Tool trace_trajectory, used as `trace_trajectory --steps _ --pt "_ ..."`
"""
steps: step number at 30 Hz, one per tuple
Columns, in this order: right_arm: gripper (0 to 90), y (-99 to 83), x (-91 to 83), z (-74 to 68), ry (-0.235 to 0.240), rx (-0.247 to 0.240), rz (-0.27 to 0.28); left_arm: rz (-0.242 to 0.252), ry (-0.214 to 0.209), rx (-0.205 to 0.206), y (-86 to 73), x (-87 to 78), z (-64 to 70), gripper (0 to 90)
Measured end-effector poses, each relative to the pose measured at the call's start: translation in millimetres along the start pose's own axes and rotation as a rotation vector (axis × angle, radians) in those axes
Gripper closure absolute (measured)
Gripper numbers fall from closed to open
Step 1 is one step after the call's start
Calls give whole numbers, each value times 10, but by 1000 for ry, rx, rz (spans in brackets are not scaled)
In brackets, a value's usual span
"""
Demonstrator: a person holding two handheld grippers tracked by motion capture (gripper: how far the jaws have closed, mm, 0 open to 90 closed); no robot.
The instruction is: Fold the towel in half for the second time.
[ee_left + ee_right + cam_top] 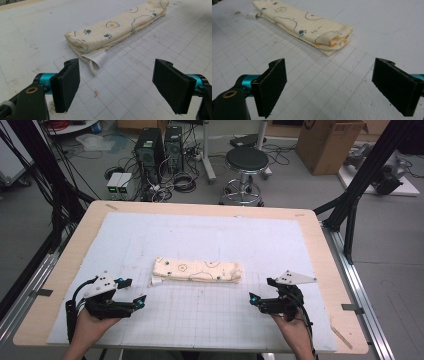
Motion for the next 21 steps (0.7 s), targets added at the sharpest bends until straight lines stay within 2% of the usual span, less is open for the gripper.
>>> trace_trajectory --steps 9,14,21 --pt "120 -66 -86 -3 -8 -2 12 -8 11 5 -76 -61 6 225" --pt "120 -111 -130 -4 -18 -7 16 -1 15 -6 -114 -89 6 225" --pt "120 -170 -179 -53 -20 -15 13 -7 16 18 -158 -113 43 225"
Point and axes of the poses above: each handheld gripper's, and its own axes: x roughly forward along the jaws, y roughly out of its top, z roughly to its right, the point moved 7 cm from there along x, roughly forward along the jaws, and after that the axes turned 9 degrees about z, right-handed, at the moved point
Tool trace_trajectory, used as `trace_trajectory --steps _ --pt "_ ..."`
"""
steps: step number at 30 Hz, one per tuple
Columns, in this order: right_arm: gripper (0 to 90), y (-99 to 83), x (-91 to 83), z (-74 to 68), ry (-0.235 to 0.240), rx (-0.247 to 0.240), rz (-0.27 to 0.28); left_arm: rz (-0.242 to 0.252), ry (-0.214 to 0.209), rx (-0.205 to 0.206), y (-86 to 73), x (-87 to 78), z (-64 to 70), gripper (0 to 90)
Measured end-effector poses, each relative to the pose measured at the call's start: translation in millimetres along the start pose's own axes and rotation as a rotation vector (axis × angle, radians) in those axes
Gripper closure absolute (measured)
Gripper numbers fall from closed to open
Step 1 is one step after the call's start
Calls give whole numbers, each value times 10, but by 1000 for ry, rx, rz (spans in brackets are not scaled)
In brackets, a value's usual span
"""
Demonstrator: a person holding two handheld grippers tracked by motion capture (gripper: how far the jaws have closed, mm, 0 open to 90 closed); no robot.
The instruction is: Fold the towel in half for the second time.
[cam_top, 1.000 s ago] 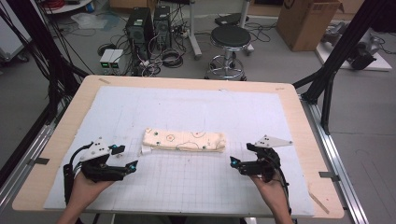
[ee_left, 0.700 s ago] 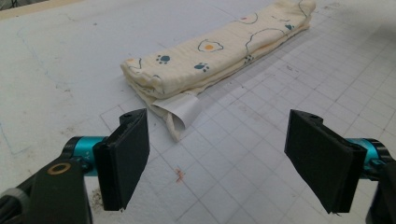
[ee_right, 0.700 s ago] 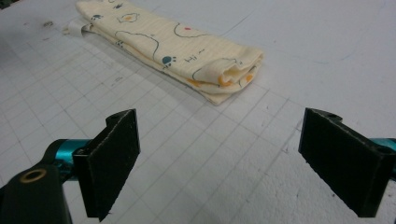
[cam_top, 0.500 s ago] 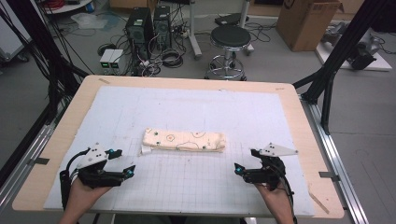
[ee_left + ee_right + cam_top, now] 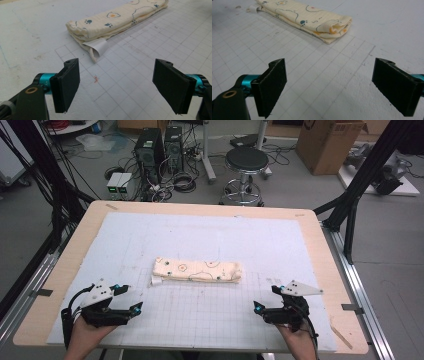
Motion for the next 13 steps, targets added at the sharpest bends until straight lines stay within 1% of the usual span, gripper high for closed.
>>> trace_trajectory --steps 2,5,6,9,10,13 --pt "120 -9 -9 -13 -1 -6 -1 3 0 2 -3 -12 5 225" --pt "120 -16 -5 -27 0 -2 -1 8 4 -6 -8 -17 -10 224" --pt "120 -17 1 -24 2 -8 1 10 6 -8 -9 -16 -11 224" --pt "120 -25 13 -19 -2 -6 -1 8 8 11 -8 -18 -11 224" --pt "120 -23 20 -15 -3 -13 4 9 8 14 -7 -15 -7 224" --pt "120 -24 18 -16 -7 -7 0 10 7 9 -4 -4 -12 224"
Point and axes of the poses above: each handheld gripper's, and its own axes: x roughly forward along the jaws, y roughly out of its top, z roughly to its right, the point moved 7 cm from there along x, roughly forward along the jaws, and after that the axes turned 9 degrees about z, right-handed, at the moved point
